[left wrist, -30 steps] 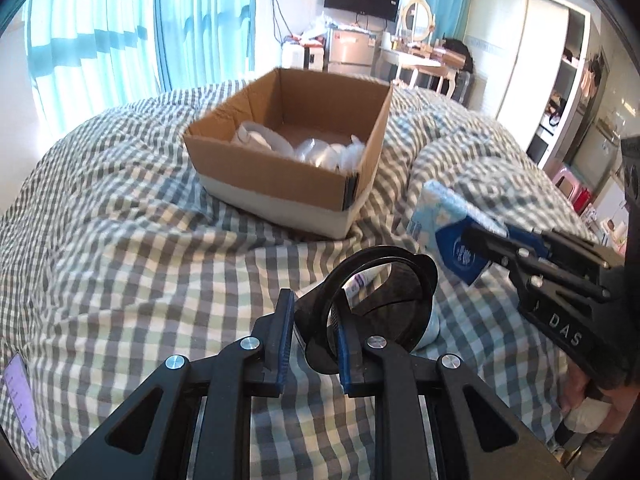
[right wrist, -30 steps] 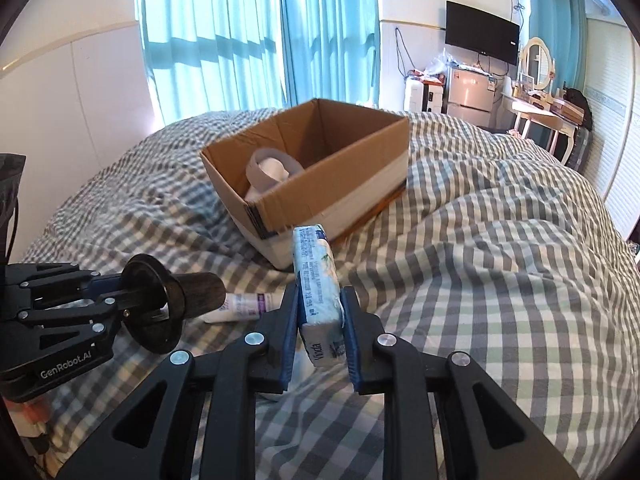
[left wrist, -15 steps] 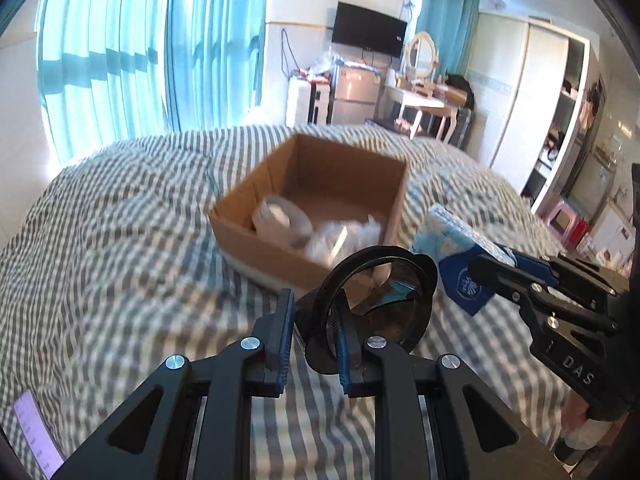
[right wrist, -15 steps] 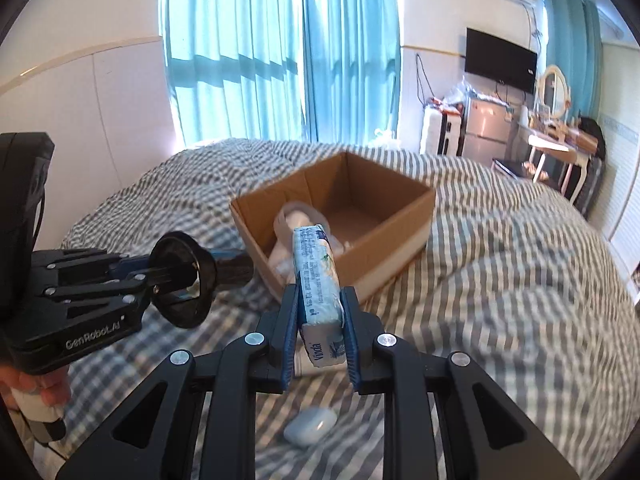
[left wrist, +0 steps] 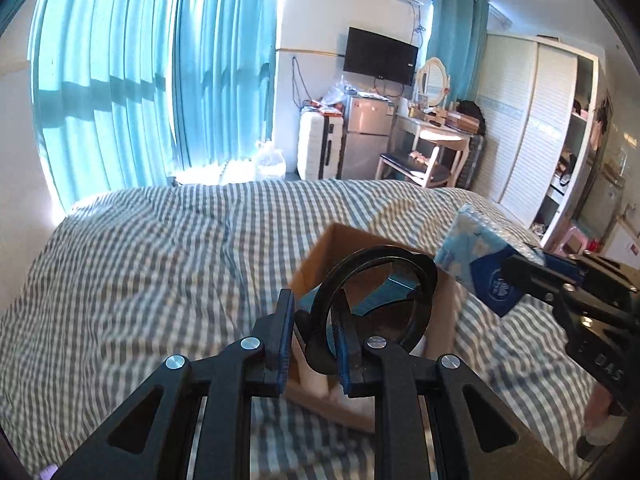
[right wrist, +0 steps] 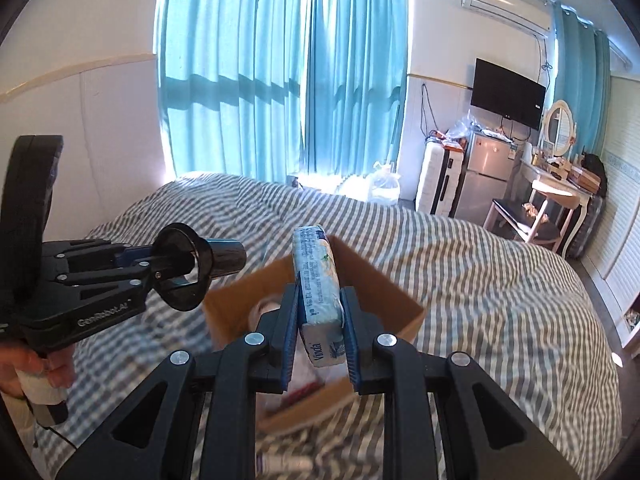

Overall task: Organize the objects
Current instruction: 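Carry the black item and tissue pack into the box and release both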

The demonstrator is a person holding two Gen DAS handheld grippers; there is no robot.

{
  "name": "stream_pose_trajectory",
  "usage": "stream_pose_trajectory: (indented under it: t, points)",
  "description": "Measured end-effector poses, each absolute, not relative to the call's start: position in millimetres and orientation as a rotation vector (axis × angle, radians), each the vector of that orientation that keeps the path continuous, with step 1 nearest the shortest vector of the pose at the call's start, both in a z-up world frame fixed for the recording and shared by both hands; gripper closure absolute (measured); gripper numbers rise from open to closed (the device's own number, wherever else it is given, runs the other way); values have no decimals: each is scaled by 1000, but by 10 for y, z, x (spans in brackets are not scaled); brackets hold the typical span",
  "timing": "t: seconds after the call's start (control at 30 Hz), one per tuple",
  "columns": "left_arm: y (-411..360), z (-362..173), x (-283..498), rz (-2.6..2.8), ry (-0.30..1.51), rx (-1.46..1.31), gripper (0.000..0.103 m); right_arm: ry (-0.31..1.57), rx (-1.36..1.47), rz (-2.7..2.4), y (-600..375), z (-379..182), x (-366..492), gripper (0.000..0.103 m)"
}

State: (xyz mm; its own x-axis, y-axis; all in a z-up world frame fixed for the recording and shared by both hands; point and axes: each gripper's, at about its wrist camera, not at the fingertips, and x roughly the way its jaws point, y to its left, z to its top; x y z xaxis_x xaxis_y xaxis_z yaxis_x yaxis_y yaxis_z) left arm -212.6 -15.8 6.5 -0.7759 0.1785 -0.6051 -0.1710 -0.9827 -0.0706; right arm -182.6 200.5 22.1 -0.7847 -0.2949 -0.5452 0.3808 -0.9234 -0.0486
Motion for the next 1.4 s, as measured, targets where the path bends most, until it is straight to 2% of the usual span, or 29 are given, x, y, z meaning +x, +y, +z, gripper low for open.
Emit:
stream_pose_trajectory:
  t: [0.23,0.57,0.9,1.13,1.17,1.23,1.27,1.3,1.33,1.4]
  points:
    - [-68,-49,-2669,2789,21,-953,84,249,809,-2649,1900,160,-2398,83]
    - [60,-495,-3158,2739,104,-1026,84,255,880,-2622,1871,-212,-3025,83]
    - [296,-896,-3245,2639,195,-1115,84,246,977,-2575,1935,-637,-3138,83]
    - [283,-999,-3228,2607,170,-1162,83,214,993,-2558,1997,-669,-3079,80]
    - [269,-987,-3217,2603,171,-1160,82,213,989,-2559,2002,-652,-3064,78]
    - [265,-967,-3197,2592,171,-1160,69,204,982,-2570,2004,-616,-3041,56]
    - [262,-954,-3188,2584,165,-1167,62,189,970,-2586,2022,-585,-3015,50]
    - [264,-939,-3170,2577,151,-1177,47,174,956,-2602,2049,-556,-2993,48]
    - [269,-917,-3143,2578,133,-1175,36,157,947,-2618,2077,-519,-2974,48]
    - [249,-844,-3053,2588,91,-1146,30,115,943,-2635,2130,-422,-2921,48]
